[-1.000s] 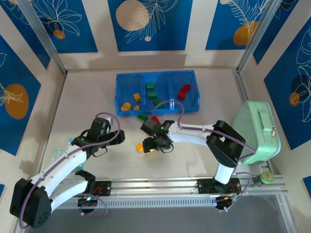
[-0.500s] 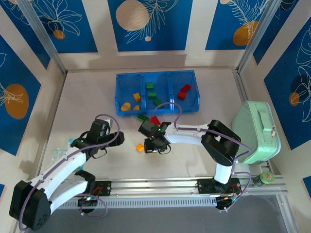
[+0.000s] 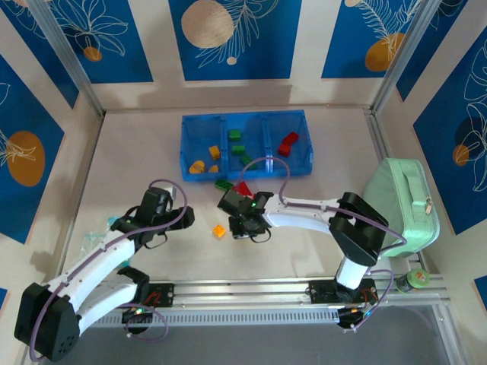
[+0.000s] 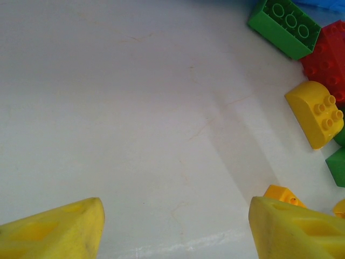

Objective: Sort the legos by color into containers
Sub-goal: Pick up the lego from the bottom-center of the table, then place the lego in the container.

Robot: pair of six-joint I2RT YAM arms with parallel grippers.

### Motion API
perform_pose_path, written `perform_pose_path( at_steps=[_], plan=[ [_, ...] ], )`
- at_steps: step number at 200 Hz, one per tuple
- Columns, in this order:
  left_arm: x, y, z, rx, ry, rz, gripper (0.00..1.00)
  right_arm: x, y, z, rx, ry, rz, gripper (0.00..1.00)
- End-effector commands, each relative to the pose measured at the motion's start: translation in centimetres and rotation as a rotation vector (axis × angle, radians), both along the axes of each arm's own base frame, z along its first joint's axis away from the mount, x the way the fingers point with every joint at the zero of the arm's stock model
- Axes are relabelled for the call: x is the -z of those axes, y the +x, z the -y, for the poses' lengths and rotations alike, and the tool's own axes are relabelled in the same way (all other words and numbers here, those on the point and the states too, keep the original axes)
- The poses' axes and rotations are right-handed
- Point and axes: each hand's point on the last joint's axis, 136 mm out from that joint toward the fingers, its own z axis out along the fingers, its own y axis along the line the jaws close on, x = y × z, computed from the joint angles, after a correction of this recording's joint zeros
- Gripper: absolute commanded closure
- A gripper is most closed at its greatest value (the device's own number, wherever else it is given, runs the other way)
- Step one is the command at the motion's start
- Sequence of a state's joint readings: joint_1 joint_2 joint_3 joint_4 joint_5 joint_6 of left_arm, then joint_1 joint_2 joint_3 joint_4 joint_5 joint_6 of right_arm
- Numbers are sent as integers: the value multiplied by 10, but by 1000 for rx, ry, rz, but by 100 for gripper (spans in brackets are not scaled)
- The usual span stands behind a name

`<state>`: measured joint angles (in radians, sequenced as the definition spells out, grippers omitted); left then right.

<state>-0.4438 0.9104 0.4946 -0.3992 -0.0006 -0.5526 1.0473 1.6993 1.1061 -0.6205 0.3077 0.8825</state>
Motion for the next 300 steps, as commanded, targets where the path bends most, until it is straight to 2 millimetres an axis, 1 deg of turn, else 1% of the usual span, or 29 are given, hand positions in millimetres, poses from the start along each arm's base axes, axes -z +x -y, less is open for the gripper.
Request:
perform_pose_path(
  at_steps=[1,15,41,64,86,99,106,110,120,142,170,202,226,234,248,259,277,292,300],
  plan=[
    [-1,-1,1,-5,-16,16,29,-26,10,-1,-18,10,62,79],
    [-2,-2,2,-4,-27,25,29,-37,20,-7,-31,22,83,80],
    [1,-6,1,-4,-30,13,29,-60,46,-20,-57,56,124,80],
    [8,-12,1,-4,-39,-5,30,-79,75,-33,-76,80,155,80],
    [13,-19,0,-8,-56,-14,30,-91,105,-44,-86,101,174,79],
    [14,-22,0,-11,-62,-15,30,-95,122,-51,-94,110,174,79],
    [15,-24,-1,-11,-64,-16,30,-93,130,-53,-96,99,169,79],
    [15,-25,-1,-12,-64,-14,30,-97,137,-54,-96,98,179,79],
    [15,-26,-2,-12,-62,-14,30,-97,150,-57,-96,85,194,79],
    [13,-28,-2,-5,-63,-10,30,-94,174,-64,-104,68,187,79],
    [12,-28,-2,-1,-61,-7,30,-91,197,-72,-117,34,202,79],
    [9,-28,4,7,-87,0,30,-82,216,-81,-127,6,211,78],
    [6,-29,7,18,-80,5,30,-77,223,-89,-143,-14,219,75],
    [5,-29,7,26,-67,7,30,-75,224,-90,-142,-19,220,72],
    [3,-32,10,57,-38,10,30,-74,229,-90,-133,-32,234,63],
    [2,-33,10,70,-11,9,30,-77,232,-89,-126,-38,247,60],
    [-2,-33,14,87,-2,10,30,-87,237,-83,-109,-42,265,54],
    [-6,-33,20,109,-8,19,30,-97,235,-79,-106,-42,272,48],
    [-8,-33,24,125,-9,26,30,-102,233,-78,-107,-43,276,46]
  ],
)
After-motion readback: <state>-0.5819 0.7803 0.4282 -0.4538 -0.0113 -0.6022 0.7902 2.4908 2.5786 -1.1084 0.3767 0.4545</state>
